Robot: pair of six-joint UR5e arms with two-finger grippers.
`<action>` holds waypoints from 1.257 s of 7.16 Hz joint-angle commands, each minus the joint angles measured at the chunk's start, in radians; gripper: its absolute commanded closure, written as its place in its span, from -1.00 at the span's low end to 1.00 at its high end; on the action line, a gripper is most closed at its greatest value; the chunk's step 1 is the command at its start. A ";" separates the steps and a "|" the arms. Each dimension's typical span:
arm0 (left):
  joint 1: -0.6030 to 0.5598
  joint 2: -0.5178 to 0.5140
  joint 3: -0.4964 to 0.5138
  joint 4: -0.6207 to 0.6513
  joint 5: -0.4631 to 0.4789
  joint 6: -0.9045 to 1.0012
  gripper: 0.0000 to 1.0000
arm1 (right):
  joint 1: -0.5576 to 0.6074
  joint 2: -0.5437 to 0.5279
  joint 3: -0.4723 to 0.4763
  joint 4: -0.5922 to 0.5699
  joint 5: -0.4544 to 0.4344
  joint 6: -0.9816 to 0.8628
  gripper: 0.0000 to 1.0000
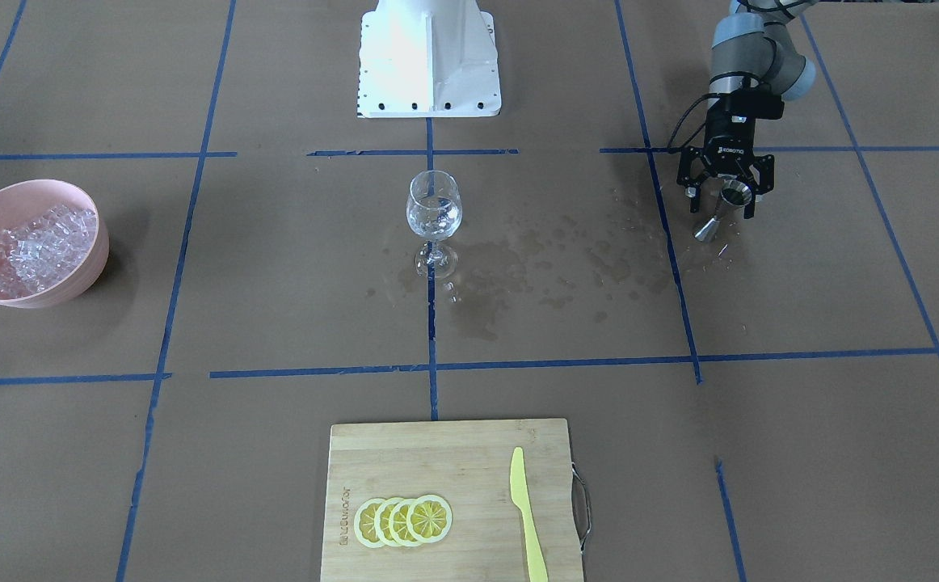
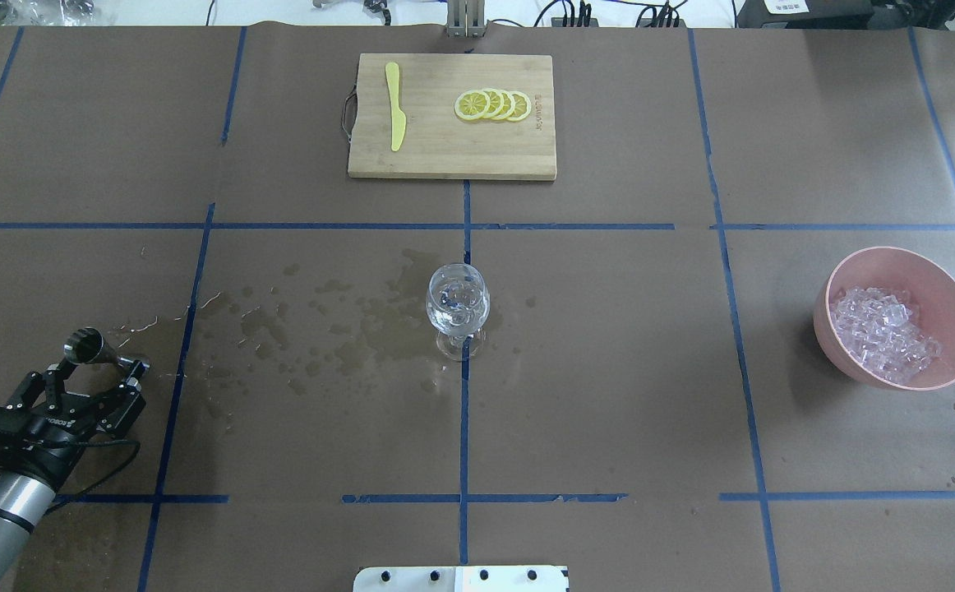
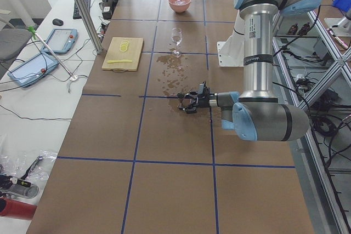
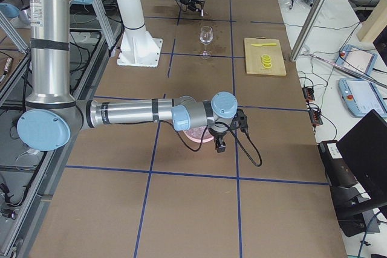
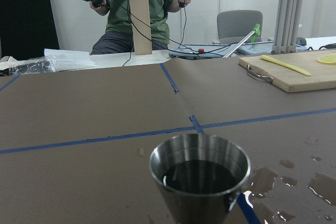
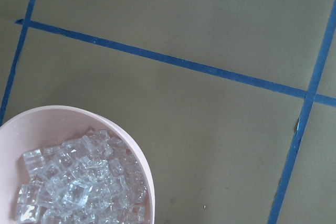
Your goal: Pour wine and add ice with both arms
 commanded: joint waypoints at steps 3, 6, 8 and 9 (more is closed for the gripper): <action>-0.002 -0.004 0.002 -0.013 0.000 0.000 -0.31 | 0.000 0.001 0.001 0.000 -0.002 0.000 -1.00; 0.000 -0.005 0.016 -0.020 0.006 0.000 -0.28 | 0.000 0.001 0.001 0.002 -0.002 0.000 -1.00; 0.000 -0.007 0.026 -0.022 0.006 0.000 -0.08 | 0.000 0.001 0.001 0.002 -0.002 0.000 -1.00; -0.002 -0.011 0.025 -0.022 0.006 0.000 0.17 | 0.000 0.001 0.001 0.002 -0.002 0.000 -1.00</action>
